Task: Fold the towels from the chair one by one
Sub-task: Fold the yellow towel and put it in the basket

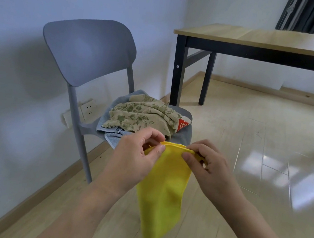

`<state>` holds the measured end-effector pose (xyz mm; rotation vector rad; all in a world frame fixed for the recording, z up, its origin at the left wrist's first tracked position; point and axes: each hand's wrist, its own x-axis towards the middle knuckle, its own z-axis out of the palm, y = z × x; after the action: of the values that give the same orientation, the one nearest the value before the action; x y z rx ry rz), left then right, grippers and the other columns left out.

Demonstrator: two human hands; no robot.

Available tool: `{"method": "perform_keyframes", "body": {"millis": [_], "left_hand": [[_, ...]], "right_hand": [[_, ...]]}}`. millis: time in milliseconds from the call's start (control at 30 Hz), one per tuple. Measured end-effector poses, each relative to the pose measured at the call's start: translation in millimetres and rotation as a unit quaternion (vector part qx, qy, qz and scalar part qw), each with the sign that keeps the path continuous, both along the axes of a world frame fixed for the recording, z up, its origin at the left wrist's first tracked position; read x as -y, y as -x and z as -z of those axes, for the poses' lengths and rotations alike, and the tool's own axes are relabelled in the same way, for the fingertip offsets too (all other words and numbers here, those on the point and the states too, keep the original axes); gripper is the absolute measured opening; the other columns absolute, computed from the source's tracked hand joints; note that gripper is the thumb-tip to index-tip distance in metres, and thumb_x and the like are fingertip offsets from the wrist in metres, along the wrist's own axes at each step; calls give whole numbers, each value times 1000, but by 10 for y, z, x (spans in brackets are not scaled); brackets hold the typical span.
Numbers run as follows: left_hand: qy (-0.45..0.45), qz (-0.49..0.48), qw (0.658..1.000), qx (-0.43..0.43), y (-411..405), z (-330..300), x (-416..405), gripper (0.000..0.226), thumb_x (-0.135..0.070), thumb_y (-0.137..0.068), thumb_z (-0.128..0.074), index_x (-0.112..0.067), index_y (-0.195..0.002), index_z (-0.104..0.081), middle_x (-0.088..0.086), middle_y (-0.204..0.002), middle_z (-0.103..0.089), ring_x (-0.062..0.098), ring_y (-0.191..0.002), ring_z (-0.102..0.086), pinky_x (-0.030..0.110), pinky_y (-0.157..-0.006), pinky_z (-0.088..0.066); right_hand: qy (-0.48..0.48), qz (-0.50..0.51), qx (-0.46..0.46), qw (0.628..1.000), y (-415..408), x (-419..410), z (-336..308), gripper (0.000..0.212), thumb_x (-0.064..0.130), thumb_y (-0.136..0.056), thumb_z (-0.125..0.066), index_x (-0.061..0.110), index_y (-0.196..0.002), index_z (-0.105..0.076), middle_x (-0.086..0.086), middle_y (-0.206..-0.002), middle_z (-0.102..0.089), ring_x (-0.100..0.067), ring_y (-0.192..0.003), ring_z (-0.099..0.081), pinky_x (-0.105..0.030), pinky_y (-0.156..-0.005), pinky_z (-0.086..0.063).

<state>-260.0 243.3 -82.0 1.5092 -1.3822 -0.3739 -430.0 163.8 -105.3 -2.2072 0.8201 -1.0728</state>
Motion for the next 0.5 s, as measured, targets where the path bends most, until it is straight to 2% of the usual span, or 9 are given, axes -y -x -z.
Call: {"method": "perform_keyframes", "body": {"millis": [100, 267, 433, 500], "left_hand": [[-25, 34, 999, 34, -18, -3, -21, 14, -23, -84, -71, -34, -91, -66, -17, -86, -67, 27, -76, -63, 40, -71, -54], [-52, 57, 995, 57, 11, 11, -33, 13, -23, -85, -70, -32, -92, -66, -16, -83, -66, 27, -77, -61, 29, -65, -48], [-82, 81, 988, 99, 1, 41, -24, 7, -27, -82, -73, -29, -87, -68, -11, -79, -67, 20, -75, -62, 36, -68, -49], [-113, 113, 978, 135, -3, 34, -42, 8, -32, -81, -73, -29, -81, -67, -12, -69, -63, 11, -67, -57, 28, -66, -41]], "right_hand": [[-55, -5, 28, 998, 45, -18, -63, 29, 8, -88, -61, 35, -79, -57, 14, -82, -55, -1, -72, -49, -11, -61, -39], [-113, -9, -31, 993, 101, -40, -140, 30, -3, -79, -59, 26, -73, -59, 10, -71, -53, -3, -60, -41, -16, -56, -38], [-56, -15, -88, 994, 128, -57, -174, 34, -5, -75, -58, 28, -69, -55, 8, -77, -55, -3, -70, -46, -10, -60, -37], [-37, -10, -93, 995, 146, -50, -174, 33, -6, -74, -56, 26, -69, -56, 9, -77, -55, -3, -73, -48, -9, -60, -35]]}}
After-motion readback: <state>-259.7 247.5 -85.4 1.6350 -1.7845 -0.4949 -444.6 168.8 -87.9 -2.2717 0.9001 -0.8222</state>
